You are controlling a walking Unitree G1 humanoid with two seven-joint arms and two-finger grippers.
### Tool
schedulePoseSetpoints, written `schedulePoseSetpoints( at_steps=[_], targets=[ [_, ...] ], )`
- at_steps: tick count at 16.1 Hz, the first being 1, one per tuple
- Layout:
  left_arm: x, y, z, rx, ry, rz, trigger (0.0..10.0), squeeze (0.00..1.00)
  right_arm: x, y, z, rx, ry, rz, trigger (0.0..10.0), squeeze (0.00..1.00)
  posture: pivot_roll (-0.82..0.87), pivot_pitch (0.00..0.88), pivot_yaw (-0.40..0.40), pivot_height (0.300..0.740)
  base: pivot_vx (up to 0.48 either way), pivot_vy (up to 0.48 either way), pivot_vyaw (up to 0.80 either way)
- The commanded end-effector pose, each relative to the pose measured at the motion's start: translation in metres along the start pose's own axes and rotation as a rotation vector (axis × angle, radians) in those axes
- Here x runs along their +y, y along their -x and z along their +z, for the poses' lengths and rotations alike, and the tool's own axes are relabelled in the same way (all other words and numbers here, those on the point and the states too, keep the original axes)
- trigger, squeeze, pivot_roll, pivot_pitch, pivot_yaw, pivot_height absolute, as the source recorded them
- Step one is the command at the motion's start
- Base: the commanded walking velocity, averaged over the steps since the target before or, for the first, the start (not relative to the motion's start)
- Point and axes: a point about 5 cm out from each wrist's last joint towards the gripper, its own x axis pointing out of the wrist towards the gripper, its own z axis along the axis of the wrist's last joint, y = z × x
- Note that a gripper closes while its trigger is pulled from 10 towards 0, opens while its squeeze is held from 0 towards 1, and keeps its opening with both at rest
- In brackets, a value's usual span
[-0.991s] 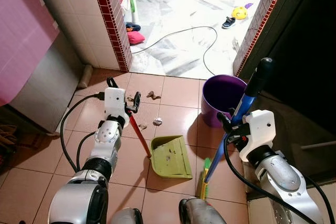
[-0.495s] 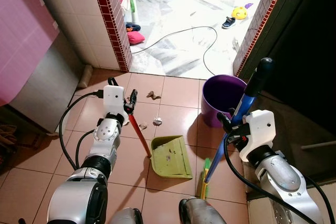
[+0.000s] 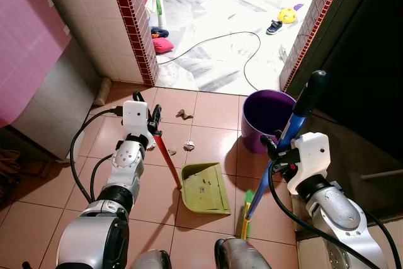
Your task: Sweep floor
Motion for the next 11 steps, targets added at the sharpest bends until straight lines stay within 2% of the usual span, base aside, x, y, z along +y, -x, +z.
schedulePoseSetpoints(
  at_steps=[1,11],
  targets=[
    [0.0033,-0.0007,0.0015,-0.005,-0.007,0.003,0.0,0.00,-0.0014,-0.0002,0.0040,-0.023,0.014,0.001,10.0,0.00,-0.34,0.117,0.033,0.740,0.000,0.000,0.00],
    [0.0044,-0.0021,0.0033,-0.008,-0.005,0.005,0.0,0.00,-0.0020,-0.0069,0.0046,-0.038,0.019,0.001,10.0,0.00,-0.33,0.092,0.036,0.740,0.000,0.000,0.00]
  ],
)
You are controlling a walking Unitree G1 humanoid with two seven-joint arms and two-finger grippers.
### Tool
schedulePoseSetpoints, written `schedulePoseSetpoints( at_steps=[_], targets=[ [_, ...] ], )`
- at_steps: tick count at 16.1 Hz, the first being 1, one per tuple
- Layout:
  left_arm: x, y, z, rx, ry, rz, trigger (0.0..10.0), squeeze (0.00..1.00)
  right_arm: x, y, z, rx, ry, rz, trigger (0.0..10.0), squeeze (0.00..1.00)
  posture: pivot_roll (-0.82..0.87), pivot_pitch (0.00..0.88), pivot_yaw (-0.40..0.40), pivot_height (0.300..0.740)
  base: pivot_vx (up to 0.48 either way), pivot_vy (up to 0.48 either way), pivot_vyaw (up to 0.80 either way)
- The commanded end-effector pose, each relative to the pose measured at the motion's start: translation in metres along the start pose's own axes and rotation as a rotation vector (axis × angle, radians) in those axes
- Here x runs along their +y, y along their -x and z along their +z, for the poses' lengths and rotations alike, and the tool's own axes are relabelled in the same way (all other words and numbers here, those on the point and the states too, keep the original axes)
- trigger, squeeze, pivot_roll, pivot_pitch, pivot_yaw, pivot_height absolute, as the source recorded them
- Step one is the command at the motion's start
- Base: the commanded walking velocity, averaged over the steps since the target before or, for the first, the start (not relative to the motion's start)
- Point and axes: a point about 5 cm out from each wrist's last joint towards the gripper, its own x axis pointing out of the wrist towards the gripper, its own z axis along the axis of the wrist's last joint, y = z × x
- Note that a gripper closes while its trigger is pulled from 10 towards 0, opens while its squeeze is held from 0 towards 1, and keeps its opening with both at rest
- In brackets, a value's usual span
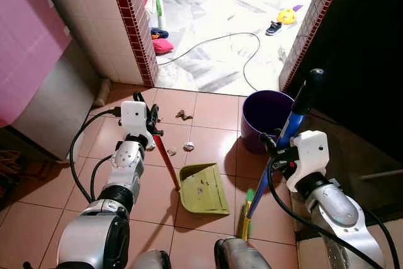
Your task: Sweep floor
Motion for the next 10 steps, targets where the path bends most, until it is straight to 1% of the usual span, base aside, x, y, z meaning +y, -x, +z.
schedulePoseSetpoints(
  at_steps=[1,3,6,7,8,10],
  targets=[
    [0.004,-0.002,0.004,-0.012,-0.027,-0.010,0.0,0.00,0.000,-0.002,0.005,-0.035,0.010,0.003,10.0,0.00,-0.33,0.087,0.037,0.740,0.000,0.000,0.00],
    [0.002,-0.002,0.005,-0.017,-0.023,-0.020,0.0,0.00,0.000,-0.006,0.006,-0.044,0.011,0.005,10.0,0.00,-0.32,0.071,0.040,0.740,0.000,0.000,0.00],
    [0.003,-0.001,0.005,-0.034,-0.007,0.001,0.0,0.00,0.003,-0.020,0.008,-0.080,0.001,0.013,10.0,0.00,-0.29,0.024,0.052,0.740,0.000,0.000,0.00],
    [0.003,0.002,0.002,-0.039,-0.019,0.004,0.0,0.00,0.007,-0.028,0.010,-0.100,-0.010,0.019,10.0,0.00,-0.27,0.006,0.054,0.740,0.000,0.000,0.00],
    [0.003,0.004,0.001,-0.037,-0.032,0.010,0.0,0.00,0.008,-0.032,0.010,-0.105,-0.014,0.022,10.0,0.00,-0.26,0.000,0.055,0.740,0.000,0.000,0.00],
    [0.004,0.011,-0.006,-0.032,-0.035,0.021,0.0,0.00,0.014,-0.044,0.010,-0.130,-0.026,0.029,10.0,0.00,-0.23,0.000,0.057,0.740,0.000,0.000,0.00]
  ],
)
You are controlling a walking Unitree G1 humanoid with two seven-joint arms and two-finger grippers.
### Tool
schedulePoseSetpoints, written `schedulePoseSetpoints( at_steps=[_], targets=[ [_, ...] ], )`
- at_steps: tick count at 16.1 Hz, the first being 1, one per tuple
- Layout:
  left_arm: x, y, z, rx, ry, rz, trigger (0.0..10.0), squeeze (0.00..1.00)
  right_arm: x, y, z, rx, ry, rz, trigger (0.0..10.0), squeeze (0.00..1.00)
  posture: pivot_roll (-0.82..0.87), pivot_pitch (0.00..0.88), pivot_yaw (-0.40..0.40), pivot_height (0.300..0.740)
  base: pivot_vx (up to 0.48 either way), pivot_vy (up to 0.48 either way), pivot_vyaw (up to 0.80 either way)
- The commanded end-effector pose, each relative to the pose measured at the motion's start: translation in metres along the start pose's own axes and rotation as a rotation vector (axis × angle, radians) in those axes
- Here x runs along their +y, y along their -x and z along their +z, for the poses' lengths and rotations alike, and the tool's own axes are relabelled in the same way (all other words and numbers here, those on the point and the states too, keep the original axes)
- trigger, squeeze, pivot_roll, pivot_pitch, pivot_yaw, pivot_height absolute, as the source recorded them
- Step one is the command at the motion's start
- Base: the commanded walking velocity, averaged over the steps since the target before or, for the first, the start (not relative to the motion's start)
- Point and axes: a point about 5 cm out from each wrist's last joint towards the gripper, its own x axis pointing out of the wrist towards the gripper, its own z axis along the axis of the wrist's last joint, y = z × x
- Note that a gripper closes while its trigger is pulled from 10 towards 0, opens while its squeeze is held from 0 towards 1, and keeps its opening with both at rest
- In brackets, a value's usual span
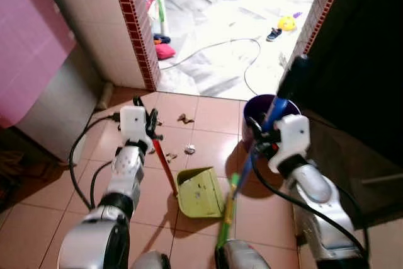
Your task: Sweep floor
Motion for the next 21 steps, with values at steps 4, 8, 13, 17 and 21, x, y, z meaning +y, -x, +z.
schedulePoseSetpoints(
  at_steps=[4,8,13,17,21],
  targets=[
    [0.009,0.016,-0.008,-0.035,-0.067,0.021,0.0,0.00,0.002,-0.018,0.003,-0.063,0.019,-0.011,10.0,0.00,-0.18,0.000,0.055,0.740,0.000,0.000,0.00],
    [-0.001,0.026,-0.013,-0.038,-0.137,0.001,10.0,0.00,-0.002,-0.029,-0.004,-0.068,0.015,-0.037,10.0,0.00,-0.14,0.000,0.046,0.740,0.000,0.000,0.00],
    [0.008,0.046,-0.018,-0.018,-0.105,0.100,10.0,0.00,-0.014,-0.033,-0.006,-0.097,-0.009,-0.136,10.0,0.00,-0.14,0.000,0.086,0.740,0.000,0.000,0.00],
    [0.006,0.063,-0.021,-0.001,-0.057,0.083,10.0,0.00,-0.018,-0.026,-0.016,-0.075,-0.009,-0.169,10.0,0.00,-0.15,0.000,0.108,0.740,0.000,0.000,0.00],
    [-0.006,0.064,-0.015,0.018,-0.048,0.033,10.0,0.00,-0.020,-0.026,-0.016,-0.081,-0.021,-0.189,10.0,0.00,-0.16,0.000,0.095,0.740,0.000,0.000,-0.13]
  ],
)
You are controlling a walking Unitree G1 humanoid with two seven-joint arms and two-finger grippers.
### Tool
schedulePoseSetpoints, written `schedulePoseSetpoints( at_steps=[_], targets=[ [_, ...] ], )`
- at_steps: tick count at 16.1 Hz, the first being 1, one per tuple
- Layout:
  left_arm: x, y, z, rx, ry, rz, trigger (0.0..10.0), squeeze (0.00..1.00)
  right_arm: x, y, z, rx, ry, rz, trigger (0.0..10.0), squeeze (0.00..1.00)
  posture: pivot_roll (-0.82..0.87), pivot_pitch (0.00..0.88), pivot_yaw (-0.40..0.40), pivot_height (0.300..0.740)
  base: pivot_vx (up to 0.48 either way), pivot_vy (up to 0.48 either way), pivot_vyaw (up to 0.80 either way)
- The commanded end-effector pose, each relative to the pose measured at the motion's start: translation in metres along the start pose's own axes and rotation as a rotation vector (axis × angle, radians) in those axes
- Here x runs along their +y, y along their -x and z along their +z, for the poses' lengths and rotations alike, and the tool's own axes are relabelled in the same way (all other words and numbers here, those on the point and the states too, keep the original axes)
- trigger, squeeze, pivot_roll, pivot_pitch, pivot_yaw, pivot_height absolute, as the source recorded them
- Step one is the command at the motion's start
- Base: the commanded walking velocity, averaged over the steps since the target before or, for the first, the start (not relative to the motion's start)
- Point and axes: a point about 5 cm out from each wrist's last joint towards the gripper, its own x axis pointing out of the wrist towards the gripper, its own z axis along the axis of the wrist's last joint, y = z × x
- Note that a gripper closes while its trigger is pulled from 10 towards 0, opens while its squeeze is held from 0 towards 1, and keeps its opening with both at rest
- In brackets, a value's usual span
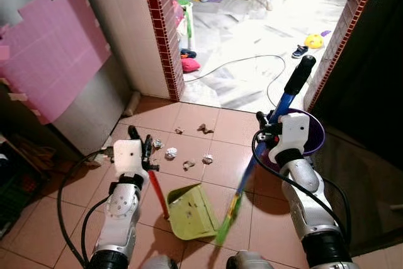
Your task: Sweep floor
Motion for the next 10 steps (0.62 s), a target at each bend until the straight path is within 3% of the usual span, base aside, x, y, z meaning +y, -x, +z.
schedulePoseSetpoints(
  at_steps=[1,6,10],
  targets=[
    [0.001,-0.002,0.006,-0.002,-0.046,-0.016,10.0,0.00,0.002,-0.007,0.015,-0.071,0.001,0.012,10.0,0.00,-0.14,0.000,0.081,0.740,0.000,0.000,-0.68],
    [0.011,-0.002,0.015,-0.002,-0.035,0.006,10.0,0.00,0.002,-0.017,0.022,-0.086,0.008,0.048,10.0,0.00,-0.13,0.000,0.068,0.740,0.000,0.000,-0.63],
    [0.003,0.001,0.012,0.024,-0.028,-0.029,10.0,0.00,0.002,-0.014,0.021,-0.081,0.007,0.047,10.0,0.00,-0.14,0.000,0.077,0.740,0.000,0.142,-0.68]
  ],
)
